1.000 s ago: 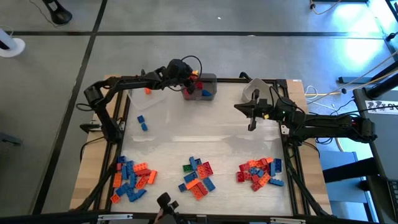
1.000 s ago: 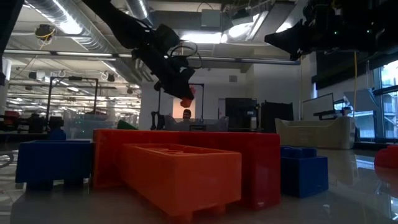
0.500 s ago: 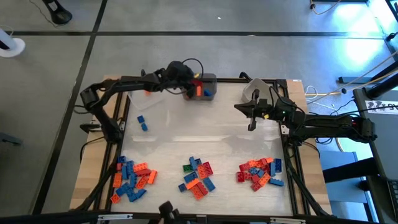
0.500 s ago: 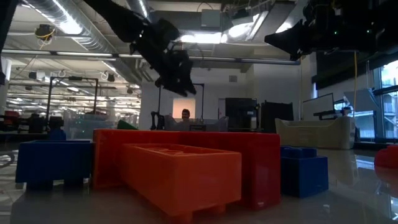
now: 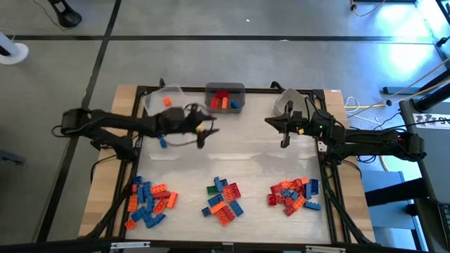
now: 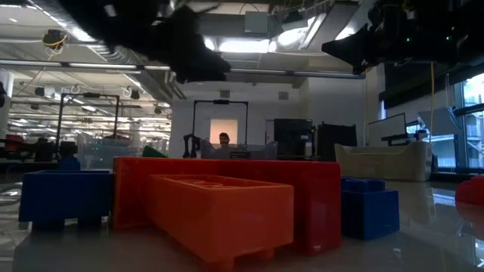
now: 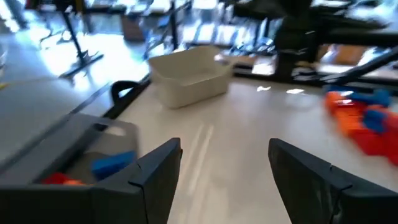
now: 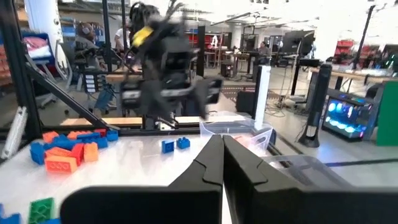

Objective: Sort blocks by size

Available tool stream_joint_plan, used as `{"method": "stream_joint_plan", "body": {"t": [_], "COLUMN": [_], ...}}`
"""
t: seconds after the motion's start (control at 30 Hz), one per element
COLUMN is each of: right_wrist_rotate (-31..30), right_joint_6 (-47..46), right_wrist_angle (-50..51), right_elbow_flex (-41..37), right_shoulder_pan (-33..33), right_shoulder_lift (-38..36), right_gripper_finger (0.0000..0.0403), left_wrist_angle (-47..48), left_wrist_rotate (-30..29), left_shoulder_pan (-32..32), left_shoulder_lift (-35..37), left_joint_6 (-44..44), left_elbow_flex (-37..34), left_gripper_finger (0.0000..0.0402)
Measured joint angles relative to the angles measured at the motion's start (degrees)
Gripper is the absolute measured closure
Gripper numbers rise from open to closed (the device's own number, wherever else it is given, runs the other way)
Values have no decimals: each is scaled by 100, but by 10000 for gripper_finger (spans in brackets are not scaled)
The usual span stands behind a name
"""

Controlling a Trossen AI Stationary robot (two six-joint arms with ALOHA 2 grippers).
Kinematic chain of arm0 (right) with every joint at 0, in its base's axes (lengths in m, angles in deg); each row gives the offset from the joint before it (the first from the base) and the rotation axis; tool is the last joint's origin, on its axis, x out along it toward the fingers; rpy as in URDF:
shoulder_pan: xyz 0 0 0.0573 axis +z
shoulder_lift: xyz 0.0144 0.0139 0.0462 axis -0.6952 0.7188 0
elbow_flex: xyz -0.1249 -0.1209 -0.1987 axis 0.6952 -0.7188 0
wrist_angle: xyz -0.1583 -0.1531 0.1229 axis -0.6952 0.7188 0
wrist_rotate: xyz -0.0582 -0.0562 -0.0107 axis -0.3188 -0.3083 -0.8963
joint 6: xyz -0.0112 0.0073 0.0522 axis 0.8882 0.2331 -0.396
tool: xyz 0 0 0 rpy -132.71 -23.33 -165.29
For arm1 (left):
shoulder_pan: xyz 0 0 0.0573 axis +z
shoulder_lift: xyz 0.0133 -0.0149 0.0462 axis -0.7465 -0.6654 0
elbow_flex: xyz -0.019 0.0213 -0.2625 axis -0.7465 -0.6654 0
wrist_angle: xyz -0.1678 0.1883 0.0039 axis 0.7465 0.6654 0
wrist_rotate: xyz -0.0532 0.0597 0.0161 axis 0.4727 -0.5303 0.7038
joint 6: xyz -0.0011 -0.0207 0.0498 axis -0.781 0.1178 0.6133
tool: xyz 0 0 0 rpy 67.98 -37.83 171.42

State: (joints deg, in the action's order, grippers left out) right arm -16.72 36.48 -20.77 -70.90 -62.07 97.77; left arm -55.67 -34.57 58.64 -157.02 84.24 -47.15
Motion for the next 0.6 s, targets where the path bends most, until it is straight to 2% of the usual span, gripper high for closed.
{"method": "stream_joint_plan", "body": {"t": [0.2,0.33,0.47,0.6], "right_wrist_rotate": [237,444,-74,-728], "right_joint_6": [-385,-407,42,164], "right_wrist_angle": [91,825,2057,3181], "right_elbow_flex": [70,656,1641,2618], "right_shoulder_pan": [5,380,1131,1818], "right_shoulder_lift": [20,296,917,1609], "right_gripper_finger": [397,397,397,397], "left_wrist_angle": [-1754,-2523,-2956,-3029], "left_wrist_rotate": [-92,-582,-1047,-1144], "left_shoulder_pan": [-779,-1221,-1489,-1592], "left_shoulder_lift": [48,-88,-110,-115], "left_joint_6": [-119,-177,-17,160], "left_elbow_flex": [-1245,-1791,-2055,-2103], "left_gripper_finger": [172,172,172,173]}}
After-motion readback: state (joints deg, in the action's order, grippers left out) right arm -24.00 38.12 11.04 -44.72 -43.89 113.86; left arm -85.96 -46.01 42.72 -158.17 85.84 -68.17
